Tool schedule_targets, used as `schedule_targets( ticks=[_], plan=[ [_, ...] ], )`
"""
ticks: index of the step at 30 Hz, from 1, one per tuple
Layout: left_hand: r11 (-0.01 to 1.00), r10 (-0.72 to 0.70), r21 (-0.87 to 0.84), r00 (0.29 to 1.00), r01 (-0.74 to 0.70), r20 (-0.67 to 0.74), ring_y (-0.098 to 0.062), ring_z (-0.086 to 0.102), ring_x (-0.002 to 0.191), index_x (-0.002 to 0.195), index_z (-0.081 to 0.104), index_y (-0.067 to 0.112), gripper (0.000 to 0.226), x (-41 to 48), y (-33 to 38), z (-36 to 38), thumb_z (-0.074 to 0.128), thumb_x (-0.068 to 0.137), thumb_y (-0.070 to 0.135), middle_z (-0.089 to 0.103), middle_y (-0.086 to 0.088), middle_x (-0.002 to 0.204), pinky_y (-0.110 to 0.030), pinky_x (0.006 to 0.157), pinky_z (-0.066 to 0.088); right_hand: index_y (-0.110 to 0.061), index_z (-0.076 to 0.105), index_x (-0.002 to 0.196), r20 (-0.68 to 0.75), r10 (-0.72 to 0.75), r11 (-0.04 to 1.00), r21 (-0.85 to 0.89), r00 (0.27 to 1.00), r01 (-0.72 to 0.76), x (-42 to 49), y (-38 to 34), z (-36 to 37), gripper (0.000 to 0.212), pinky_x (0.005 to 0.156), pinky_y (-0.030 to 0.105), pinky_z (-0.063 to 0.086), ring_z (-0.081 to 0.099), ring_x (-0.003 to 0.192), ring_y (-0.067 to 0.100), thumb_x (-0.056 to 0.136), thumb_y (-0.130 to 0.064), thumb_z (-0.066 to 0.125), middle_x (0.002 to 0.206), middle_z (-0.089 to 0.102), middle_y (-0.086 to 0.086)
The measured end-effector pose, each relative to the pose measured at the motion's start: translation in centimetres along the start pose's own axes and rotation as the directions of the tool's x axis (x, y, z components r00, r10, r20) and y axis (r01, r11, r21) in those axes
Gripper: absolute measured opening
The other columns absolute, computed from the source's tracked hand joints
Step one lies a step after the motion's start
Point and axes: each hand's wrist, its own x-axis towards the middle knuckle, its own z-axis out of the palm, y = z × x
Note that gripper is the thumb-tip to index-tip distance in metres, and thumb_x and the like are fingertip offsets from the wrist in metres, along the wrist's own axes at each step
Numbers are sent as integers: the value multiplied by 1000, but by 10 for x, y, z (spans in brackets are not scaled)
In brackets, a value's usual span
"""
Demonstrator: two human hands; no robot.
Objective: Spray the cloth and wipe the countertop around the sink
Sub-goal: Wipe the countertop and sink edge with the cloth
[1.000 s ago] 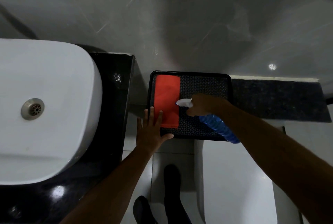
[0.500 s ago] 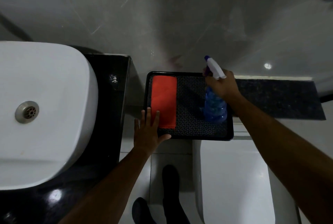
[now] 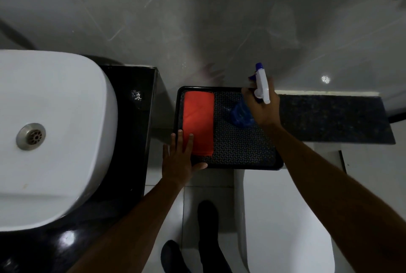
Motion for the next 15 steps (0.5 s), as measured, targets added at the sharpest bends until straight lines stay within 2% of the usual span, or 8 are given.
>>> schedule_targets(
  ticks=[2,4,5,7,9,12,13,15],
  plan=[
    [1000,-5,1,1000,5,2,-35,-17,152,156,-12,28,110,0,1,-1,35,75,86,-18,-12,165,-57,121,2,-30,45,138,9,-12,1000,3,1000,12,-10,6,-3,61,101,41,51,59,116,14,85,-40,75,125,60,-4],
    [1000,-6,-5,1000,6,8,-34,-18,152,156,-13,28,110,0,1,-3,36,76,86,-19,-12,165,-57,121,0,-15,35,147,-97,-16,994,-105,995,5,-31,15,-6,85,111,46,42,46,133,23,80,-48,77,141,47,10],
    [1000,-4,-8,1000,4,9,-34,-18,152,156,-13,28,109,-1,1,-3,36,77,85,-20,-12,165,-57,121,0,-9,35,145,-161,-33,984,-176,986,4,-45,19,-6,88,111,47,40,43,134,23,79,-49,77,141,45,13],
    [1000,-4,-13,1000,4,12,-34,-18,152,156,-12,29,108,-1,2,-5,37,77,85,-20,-12,165,-57,121,-1,-8,45,135,-197,-143,932,-355,970,66,-79,23,1,75,106,45,37,44,127,23,79,-50,74,132,51,14],
    [1000,-14,-10,1000,14,16,-33,-20,152,156,-12,29,109,0,2,-6,38,77,85,-21,-12,165,-56,121,-2,-13,52,124,-69,-311,842,-482,948,241,-110,20,16,56,99,44,34,50,117,28,82,-47,69,121,57,11],
    [1000,-25,-7,999,25,26,-33,-20,152,156,-13,31,108,0,3,-6,37,77,85,-22,-12,165,-57,121,-2,-13,64,115,232,-492,683,-495,839,537,-119,16,44,37,87,43,41,57,105,31,86,-36,68,113,66,10],
    [1000,-23,-6,999,23,27,-33,-20,152,156,-14,30,108,0,4,-6,37,77,85,-22,-12,165,-57,122,-1,-12,65,116,319,-460,663,-498,829,559,-111,14,52,35,86,43,45,58,107,32,87,-33,67,117,66,11],
    [1000,-20,4,999,20,27,-34,-19,152,155,-14,29,108,-1,3,-6,35,77,86,-22,-13,164,-57,122,-1,-9,59,128,431,-218,715,-539,875,444,-90,11,70,41,93,48,48,53,118,35,92,-30,61,133,59,14]
  ],
)
